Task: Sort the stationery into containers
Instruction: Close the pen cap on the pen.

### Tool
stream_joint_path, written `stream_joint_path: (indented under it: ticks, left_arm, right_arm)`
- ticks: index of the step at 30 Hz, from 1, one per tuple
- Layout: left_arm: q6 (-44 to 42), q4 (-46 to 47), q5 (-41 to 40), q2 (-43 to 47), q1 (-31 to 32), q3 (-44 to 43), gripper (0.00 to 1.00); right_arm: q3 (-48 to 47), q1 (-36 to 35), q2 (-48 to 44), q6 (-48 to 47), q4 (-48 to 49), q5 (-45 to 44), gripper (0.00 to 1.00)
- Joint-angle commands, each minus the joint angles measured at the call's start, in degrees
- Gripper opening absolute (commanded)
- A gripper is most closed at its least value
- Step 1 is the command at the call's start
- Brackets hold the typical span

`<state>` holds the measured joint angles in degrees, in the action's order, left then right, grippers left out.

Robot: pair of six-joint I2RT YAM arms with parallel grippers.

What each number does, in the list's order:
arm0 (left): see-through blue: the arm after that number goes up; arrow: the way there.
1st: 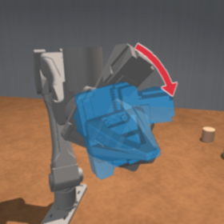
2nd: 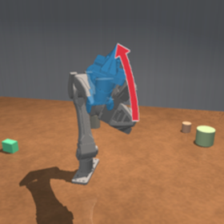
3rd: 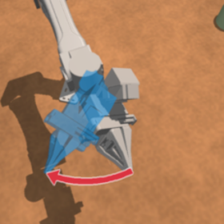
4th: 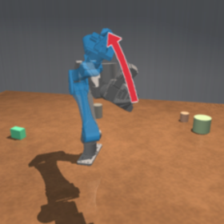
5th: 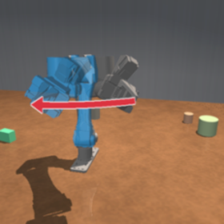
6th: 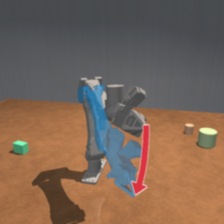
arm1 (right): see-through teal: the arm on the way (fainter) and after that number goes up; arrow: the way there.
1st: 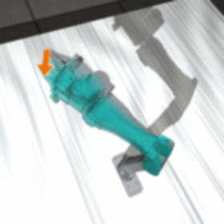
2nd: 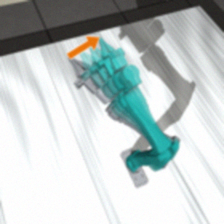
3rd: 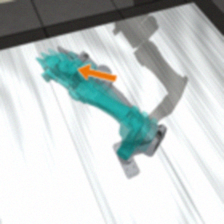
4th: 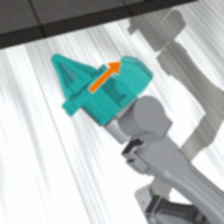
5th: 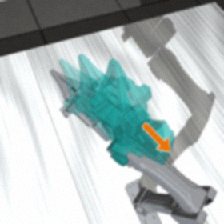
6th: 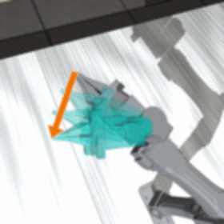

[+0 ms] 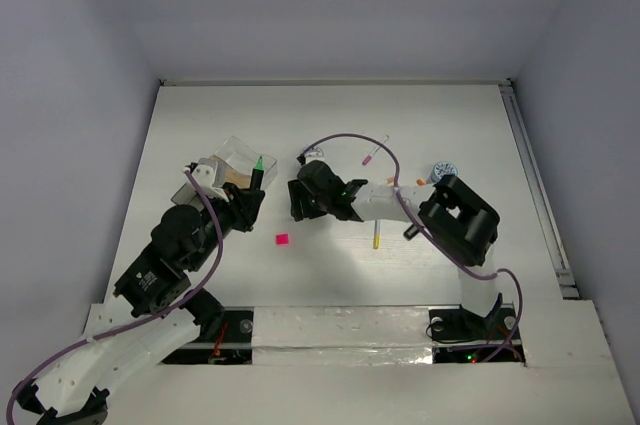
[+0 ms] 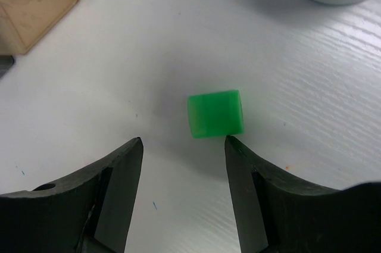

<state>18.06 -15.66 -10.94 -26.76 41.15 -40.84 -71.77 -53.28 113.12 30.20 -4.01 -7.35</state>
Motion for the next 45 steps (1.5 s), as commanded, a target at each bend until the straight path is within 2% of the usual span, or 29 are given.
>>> stream_joint_path:
  ticks: [1, 19, 30, 45]
  left_arm:
    - [-0.7, 2.4, 0.3, 0.7, -0.2, 0.1, 0.00]
    - [-0.6, 2.5, 0.6, 0.3, -0.2, 0.1, 0.00]
    - [-0.8, 2.6, 0.7, 0.1, -0.2, 0.1, 0.00]
    - [-0.9, 2.7, 0.7, 0.1, -0.2, 0.1, 0.00]
  right_arm:
    - [-4.4, 0.1, 2.4, 0.2, -1.2, -2.2, 0.63]
    - [-14.4, 0.1, 9.7, -3.5, -7.7, -6.0, 0.63]
    - [-18.3, 0.1, 12.8, -5.1, -13.3, -11.1, 0.53]
    - [-23.4, 0.1, 17.2, -5.6, -20.5, -15.7, 0.47]
